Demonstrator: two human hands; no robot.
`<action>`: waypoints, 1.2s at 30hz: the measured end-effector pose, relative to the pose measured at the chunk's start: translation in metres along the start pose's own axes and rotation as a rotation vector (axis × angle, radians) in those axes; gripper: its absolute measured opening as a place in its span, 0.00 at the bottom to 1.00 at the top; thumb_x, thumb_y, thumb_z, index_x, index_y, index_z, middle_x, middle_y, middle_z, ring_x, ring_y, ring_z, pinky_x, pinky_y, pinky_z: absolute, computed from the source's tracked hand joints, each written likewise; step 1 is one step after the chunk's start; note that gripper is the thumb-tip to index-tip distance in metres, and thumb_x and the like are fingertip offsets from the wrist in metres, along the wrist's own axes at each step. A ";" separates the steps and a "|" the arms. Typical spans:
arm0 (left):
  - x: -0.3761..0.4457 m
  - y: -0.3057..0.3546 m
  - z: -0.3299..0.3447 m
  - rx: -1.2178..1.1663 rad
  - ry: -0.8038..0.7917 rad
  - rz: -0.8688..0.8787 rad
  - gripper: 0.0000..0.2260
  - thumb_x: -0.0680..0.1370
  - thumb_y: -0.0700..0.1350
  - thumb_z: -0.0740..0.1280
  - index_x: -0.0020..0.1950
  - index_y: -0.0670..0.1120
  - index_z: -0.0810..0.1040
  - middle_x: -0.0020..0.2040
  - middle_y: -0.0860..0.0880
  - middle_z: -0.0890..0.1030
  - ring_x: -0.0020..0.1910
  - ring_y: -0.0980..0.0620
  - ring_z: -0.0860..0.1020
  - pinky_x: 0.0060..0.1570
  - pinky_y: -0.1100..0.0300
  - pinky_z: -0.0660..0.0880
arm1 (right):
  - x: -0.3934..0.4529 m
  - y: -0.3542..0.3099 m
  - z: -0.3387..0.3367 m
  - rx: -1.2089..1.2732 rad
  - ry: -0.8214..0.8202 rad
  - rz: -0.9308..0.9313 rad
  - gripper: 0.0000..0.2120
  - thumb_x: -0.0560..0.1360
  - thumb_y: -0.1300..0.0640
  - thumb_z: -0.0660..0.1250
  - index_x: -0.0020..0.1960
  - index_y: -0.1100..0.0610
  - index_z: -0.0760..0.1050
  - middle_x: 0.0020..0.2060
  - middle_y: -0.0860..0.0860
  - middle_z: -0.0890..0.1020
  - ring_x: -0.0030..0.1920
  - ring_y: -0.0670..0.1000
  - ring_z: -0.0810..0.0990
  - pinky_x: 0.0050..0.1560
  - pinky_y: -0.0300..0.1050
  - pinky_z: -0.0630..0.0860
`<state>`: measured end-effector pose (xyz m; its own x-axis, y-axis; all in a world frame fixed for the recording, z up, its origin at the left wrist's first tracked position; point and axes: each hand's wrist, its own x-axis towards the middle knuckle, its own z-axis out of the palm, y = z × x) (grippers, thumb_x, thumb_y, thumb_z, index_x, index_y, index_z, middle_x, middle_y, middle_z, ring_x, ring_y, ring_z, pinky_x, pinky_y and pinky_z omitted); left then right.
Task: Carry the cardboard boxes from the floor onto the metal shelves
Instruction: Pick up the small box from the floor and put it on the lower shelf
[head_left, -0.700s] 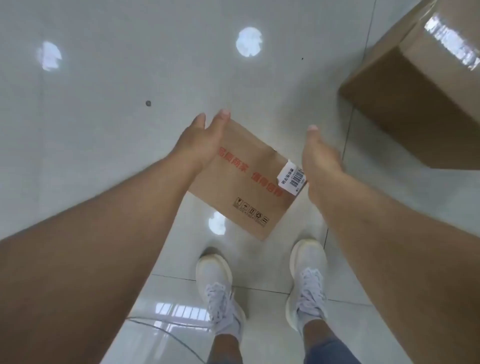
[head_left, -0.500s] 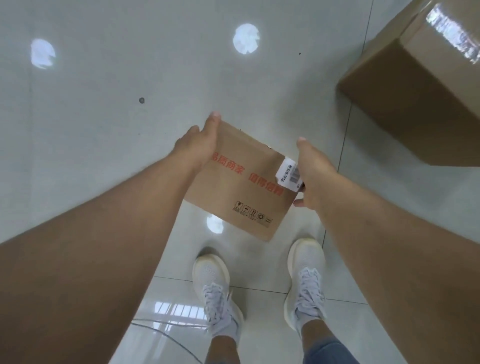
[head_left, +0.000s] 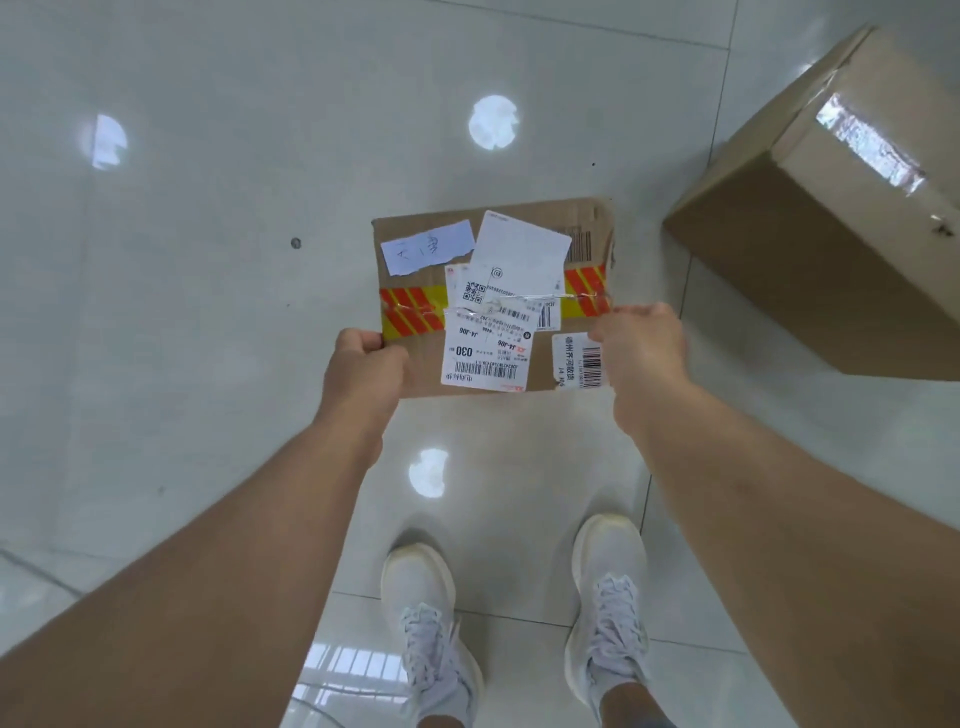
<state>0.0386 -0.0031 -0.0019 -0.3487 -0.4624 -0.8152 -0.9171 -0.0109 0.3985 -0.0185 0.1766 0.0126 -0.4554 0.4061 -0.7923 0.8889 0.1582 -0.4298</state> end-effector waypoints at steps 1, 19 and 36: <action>-0.001 0.000 0.000 0.005 -0.004 0.001 0.09 0.70 0.37 0.60 0.45 0.49 0.69 0.45 0.49 0.77 0.47 0.47 0.75 0.56 0.47 0.74 | 0.000 0.001 0.000 -0.001 -0.010 0.006 0.10 0.73 0.63 0.61 0.54 0.56 0.71 0.38 0.51 0.76 0.31 0.47 0.74 0.26 0.41 0.65; -0.004 -0.008 0.008 0.046 -0.082 -0.038 0.26 0.76 0.46 0.62 0.73 0.48 0.60 0.70 0.48 0.69 0.64 0.48 0.70 0.52 0.60 0.62 | 0.013 0.028 0.001 -0.223 -0.081 0.083 0.23 0.72 0.55 0.64 0.66 0.60 0.69 0.55 0.58 0.81 0.46 0.55 0.80 0.39 0.44 0.72; -0.066 0.023 0.005 0.006 -0.085 0.167 0.08 0.76 0.48 0.60 0.54 0.51 0.69 0.42 0.56 0.74 0.41 0.58 0.72 0.38 0.63 0.67 | -0.025 0.012 -0.045 -0.006 -0.090 -0.114 0.08 0.70 0.53 0.65 0.48 0.54 0.72 0.42 0.54 0.83 0.37 0.50 0.81 0.32 0.43 0.70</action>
<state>0.0400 0.0316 0.0589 -0.5111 -0.3810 -0.7705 -0.8462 0.0654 0.5289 0.0057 0.2090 0.0472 -0.5557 0.3029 -0.7742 0.8314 0.2037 -0.5170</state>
